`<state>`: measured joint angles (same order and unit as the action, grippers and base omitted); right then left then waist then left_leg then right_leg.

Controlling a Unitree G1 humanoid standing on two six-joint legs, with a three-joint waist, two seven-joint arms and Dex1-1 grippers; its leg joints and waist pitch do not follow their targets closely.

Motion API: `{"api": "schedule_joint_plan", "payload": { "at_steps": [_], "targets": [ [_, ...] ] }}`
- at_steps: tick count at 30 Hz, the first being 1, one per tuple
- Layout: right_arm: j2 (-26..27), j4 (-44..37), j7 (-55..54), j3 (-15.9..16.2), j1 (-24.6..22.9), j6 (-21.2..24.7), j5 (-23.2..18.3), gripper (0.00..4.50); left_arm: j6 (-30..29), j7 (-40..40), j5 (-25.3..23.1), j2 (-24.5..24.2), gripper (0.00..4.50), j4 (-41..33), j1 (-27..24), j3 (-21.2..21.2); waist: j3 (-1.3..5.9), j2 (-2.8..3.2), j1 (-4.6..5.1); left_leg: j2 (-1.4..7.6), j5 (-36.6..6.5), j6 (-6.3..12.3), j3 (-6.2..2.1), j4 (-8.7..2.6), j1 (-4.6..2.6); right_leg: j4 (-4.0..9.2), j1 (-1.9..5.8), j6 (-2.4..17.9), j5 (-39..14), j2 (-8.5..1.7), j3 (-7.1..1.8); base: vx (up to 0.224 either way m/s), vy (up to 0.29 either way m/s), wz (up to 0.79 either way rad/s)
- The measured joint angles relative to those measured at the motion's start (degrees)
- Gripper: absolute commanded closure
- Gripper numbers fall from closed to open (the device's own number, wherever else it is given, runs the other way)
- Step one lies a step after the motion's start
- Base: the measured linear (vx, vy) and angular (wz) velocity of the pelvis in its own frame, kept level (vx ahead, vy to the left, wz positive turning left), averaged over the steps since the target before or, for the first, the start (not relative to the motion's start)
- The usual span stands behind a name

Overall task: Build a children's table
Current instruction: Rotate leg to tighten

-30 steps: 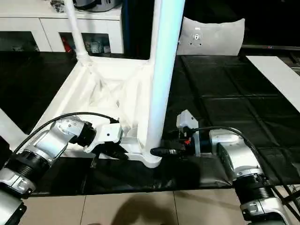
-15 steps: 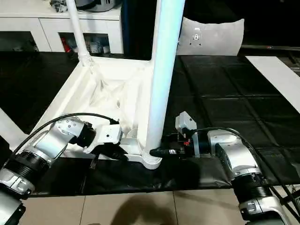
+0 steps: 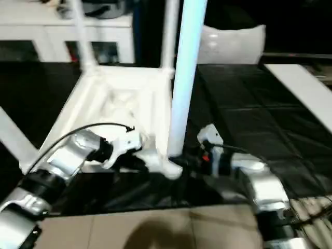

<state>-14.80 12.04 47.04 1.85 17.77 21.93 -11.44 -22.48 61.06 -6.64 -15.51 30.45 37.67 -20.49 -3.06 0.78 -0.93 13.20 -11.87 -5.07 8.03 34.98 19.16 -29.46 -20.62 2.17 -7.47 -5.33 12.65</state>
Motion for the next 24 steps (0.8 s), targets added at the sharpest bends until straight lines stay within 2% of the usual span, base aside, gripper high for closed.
{"api": "schedule_joint_plan", "payload": {
  "at_steps": [1,2,3,4,5,6,7,8,9,10,11,12,13,14,15,16,18,22,24],
  "targets": [
    [2.7,0.1,-5.6,-0.5,0.4,-0.1,1.1,2.62,-1.6,-2.3,-0.1,1.1,4.5,0.7,0.9,0.4,-0.3,0.28,0.69,0.34,0.0,-0.03,-0.02,0.18,0.15,-1.98,-0.33,-0.7,-1.5,-0.07,-0.21,-0.076,-0.005,-0.18],
    [4.5,0.3,-9.8,-1.2,0.5,0.0,1.7,2.62,-2.8,-4.6,-0.1,2.5,4.5,1.2,1.2,0.7,-0.45,-0.66,1.03,-0.4,0.0,-0.08,0.48,0.25,-0.47,-4.87,-1.33,-0.8,-3.3,-0.03,-2.5,0.0,0.0,0.0],
    [5.5,0.5,-12.1,-1.5,0.7,0.1,2.1,2.62,-3.4,-6.2,-0.1,3.4,4.5,1.5,1.2,1.2,-0.73,-1.57,1.13,-1.28,0.0,-0.09,0.8,0.25,-1.42,-6.09,-1.48,-0.6,-3.4,0.07,-4.38,0.0,0.0,0.0],
    [6.1,1.0,-13.9,-1.5,0.8,0.2,2.3,2.62,-3.7,-7.5,-0.1,4.2,4.5,2.2,1.1,1.5,-1.04,-2.53,1.27,-2.05,-0.5,-0.38,1.22,1.5,-2.28,-6.36,-2.01,-0.6,-3.1,0.2,-4.53,0.069,-0.061,0.19],
    [8.4,2.7,-18.1,-1.7,2.8,0.1,3.3,2.62,-3.8,-10.2,-0.1,5.1,4.5,2.9,1.3,2.6,-0.84,-2.02,1.14,-1.86,-3.1,0.71,1.22,3.06,-1.83,-6.39,-2.44,-0.5,-3.1,0.05,-4.12,0.125,-0.011,-0.26],
    [10.0,4.2,-21.6,-1.4,4.9,-0.4,5.3,2.62,-4.2,-12.2,-0.1,6.0,4.5,3.8,2.1,3.9,-0.73,-0.51,1.64,-2.0,-3.8,1.61,0.37,3.6,-0.78,-5.54,-2.19,-0.5,-3.1,-0.31,-1.82,0.125,-0.011,-0.26],
    [10.5,5.1,-23.8,-1.4,6.3,-0.9,6.5,2.62,-4.6,-13.8,-0.1,7.0,4.5,4.4,3.0,4.5,-0.79,0.71,1.93,-1.33,-3.7,1.49,-0.86,3.57,-0.06,-3.87,-1.8,-0.5,-3.1,-0.36,0.68,0.072,0.072,-0.49],
    [12.2,7.0,-26.5,-2.6,8.2,-1.1,6.2,2.62,-4.8,-15.7,0.0,8.1,4.5,4.7,3.3,5.2,-0.78,1.38,2.25,-0.1,-3.5,1.06,-1.92,3.01,0.85,-3.45,-1.47,-1.4,-3.5,-0.23,2.14,0.0,0.0,0.0],
    [13.7,8.1,-28.5,-4.4,9.1,-1.0,5.3,2.27,-4.8,-17.0,0.0,8.9,4.5,4.7,3.6,5.6,-0.89,1.09,2.37,-0.02,-2.5,-0.47,-1.85,2.92,0.75,-4.53,-2.1,-1.8,-3.8,0.1,1.1,0.0,0.0,0.0],
    [14.6,8.6,-29.7,-5.8,9.4,-1.1,4.8,2.27,-4.8,-18.0,0.0,9.4,4.5,4.8,3.6,5.7,-1.06,0.03,2.58,-0.89,-2.6,-0.87,-1.33,3.23,0.17,-5.37,-2.52,-0.5,-2.7,-0.03,-0.64,0.055,-0.003,-0.01],
    [14.8,8.9,-30.1,-6.4,9.4,-1.2,4.4,2.07,-4.8,-18.5,0.0,9.9,4.5,4.8,3.5,5.7,-1.22,-0.67,2.62,-1.85,-2.7,-0.89,-1.2,3.24,-0.38,-5.63,-2.5,1.0,-1.1,-0.07,-1.81,0.0,0.0,0.0],
    [14.5,8.8,-29.9,-6.3,9.5,-1.9,4.5,1.93,-4.8,-19.0,0.0,10.2,4.5,4.8,3.7,5.7,-1.27,-0.8,2.27,-2.41,-3.0,-0.47,-0.51,3.17,-0.81,-5.53,-2.81,1.1,-1.0,-0.06,-2.03,0.0,0.0,0.0],
    [14.4,8.9,-29.6,-6.1,9.8,-2.2,4.6,1.93,-4.8,-19.0,0.0,10.1,4.5,4.8,4.0,5.9,-1.25,-0.75,1.98,-2.44,-3.3,0.02,-0.56,2.96,-0.09,-5.1,-3.13,1.0,-1.0,-0.05,-1.71,0.0,0.0,0.0],
    [14.2,8.7,-29.2,-5.9,9.8,-2.7,4.5,1.84,-4.8,-19.1,0.0,10.1,4.5,4.7,4.3,5.9,-1.05,-0.35,1.98,-2.15,-3.2,-0.07,-1.23,2.55,0.69,-3.83,-3.15,0.9,-0.9,0.04,-0.57,0.063,0.012,-0.17],
    [14.1,8.5,-28.9,-5.9,9.8,-2.7,4.5,1.73,-4.8,-19.0,0.0,10.1,4.5,4.7,4.5,5.9,-0.96,-0.22,2.0,-1.94,-2.8,-0.01,-1.49,2.02,1.01,-2.96,-3.12,0.6,-0.7,0.19,-0.25,0.063,0.012,-0.17],
    [13.9,8.2,-28.4,-5.9,9.7,-2.8,4.5,1.73,-4.8,-18.9,0.1,10.0,4.5,4.6,4.6,5.8,-0.91,-0.14,2.04,-1.67,-2.0,-0.08,-1.66,1.54,1.06,-2.51,-3.12,0.4,-0.5,0.21,-0.21,0.056,0.023,0.02],
    [12.9,6.8,-26.7,-5.6,8.6,-2.9,4.3,1.45,-4.6,-18.1,0.2,9.2,4.5,4.2,4.7,5.4,-0.85,-0.3,1.97,-2.21,-2.1,-0.1,-1.5,1.51,1.13,-2.5,-3.23,1.1,0.6,0.02,-0.84,0.0,0.0,0.0],
    [9.5,6.1,-21.6,-3.6,5.7,-4.7,4.3,1.16,-2.8,-15.5,0.2,6.7,4.5,3.5,4.6,4.4,-0.84,-0.32,0.69,-2.38,-2.2,0.08,-1.29,1.27,1.26,-2.5,-3.46,1.1,0.6,-0.07,-1.03,0.0,0.0,0.0],
    [8.4,6.0,-19.5,-3.3,4.6,-5.5,4.2,0.93,-1.7,-14.1,0.1,5.4,4.5,3.1,4.4,4.1,-0.84,-0.3,0.45,-2.34,-2.2,0.08,-1.29,1.27,1.41,-2.58,-3.66,1.2,0.6,-0.05,-1.03,0.0,0.0,0.0]
  ]
}}
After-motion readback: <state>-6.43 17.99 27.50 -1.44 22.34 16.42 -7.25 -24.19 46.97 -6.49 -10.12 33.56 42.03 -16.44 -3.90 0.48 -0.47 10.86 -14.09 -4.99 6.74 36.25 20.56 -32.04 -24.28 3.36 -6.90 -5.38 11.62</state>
